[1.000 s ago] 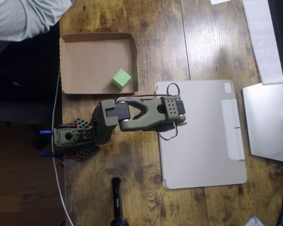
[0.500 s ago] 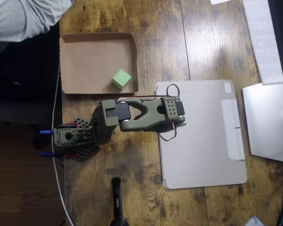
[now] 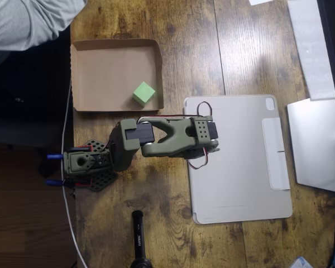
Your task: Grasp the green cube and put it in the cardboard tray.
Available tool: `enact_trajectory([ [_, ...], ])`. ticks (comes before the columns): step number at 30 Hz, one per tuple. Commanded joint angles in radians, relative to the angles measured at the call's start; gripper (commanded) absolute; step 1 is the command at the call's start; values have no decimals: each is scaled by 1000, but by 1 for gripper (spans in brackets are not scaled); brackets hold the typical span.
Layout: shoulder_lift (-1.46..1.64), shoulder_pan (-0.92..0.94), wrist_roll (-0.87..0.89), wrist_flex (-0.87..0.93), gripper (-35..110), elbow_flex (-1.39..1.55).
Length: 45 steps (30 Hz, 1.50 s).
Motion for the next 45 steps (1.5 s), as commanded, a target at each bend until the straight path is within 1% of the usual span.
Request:
enact_trajectory([
  [1, 52, 15, -17, 55, 0, -17],
  [14, 52, 15, -20, 97, 0, -34],
  [20, 55, 8, -48, 98, 0, -34],
  [32, 110, -55, -40, 86, 0, -20],
  [37, 158, -43, -46, 84, 0, -14],
  [45, 138, -46, -28, 67, 0, -8],
])
